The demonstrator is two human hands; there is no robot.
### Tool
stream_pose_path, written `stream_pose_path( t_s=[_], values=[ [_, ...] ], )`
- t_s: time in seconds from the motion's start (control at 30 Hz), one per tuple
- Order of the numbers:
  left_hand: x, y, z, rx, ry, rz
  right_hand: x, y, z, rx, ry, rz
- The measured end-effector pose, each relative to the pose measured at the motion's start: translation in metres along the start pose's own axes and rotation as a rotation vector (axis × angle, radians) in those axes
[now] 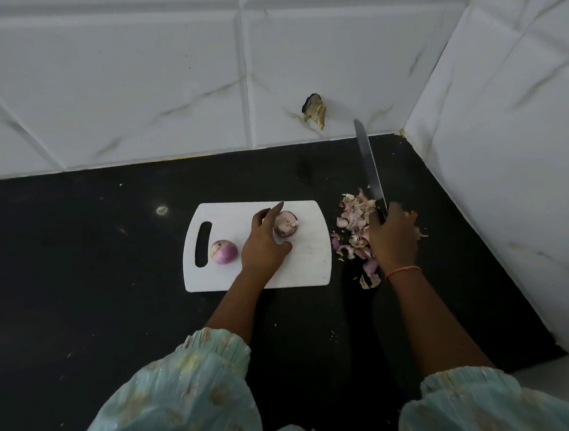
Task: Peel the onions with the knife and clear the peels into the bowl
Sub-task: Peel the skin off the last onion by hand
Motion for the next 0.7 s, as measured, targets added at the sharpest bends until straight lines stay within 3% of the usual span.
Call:
stream_pose_path(
  t_s=[0.13, 0.23, 0.43, 0.6, 0.7],
  values=[
    [0.007, 0.003, 0.010, -0.061, 0.054, 0.021, -0.006, 0.015, -0.001, -0.040, -0.024, 0.118],
    [0.006, -0.003, 0.012, -0.025, 0.056, -0.095, -0.015, 0.047, -0.011, -0.221, 0.004, 0.133],
    [0.013, -0.017, -0.016, -0.090, -0.010, -0.771, -0.024, 0.098, -0.048, -0.288, -0.146, -0.175],
    [0.047, -0.046, -0.033, -0.113, 0.164, -0.753, -0.039, 0.124, -0.068, -0.271, -0.298, -0.416],
    [0.057, -0.063, -0.037, -0.042, 0.220, -0.656, -0.038, 0.126, -0.060, -0.320, -0.287, -0.383]
  ],
)
Point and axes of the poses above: each hand's wrist, its own z-axis towards the middle knuckle, its own y-axis out of the palm, x = y × z, the point moved 8 cm from there along z, towards the middle knuckle, and after that the axes turned 8 degrees about -x, right-handed, at the moved point
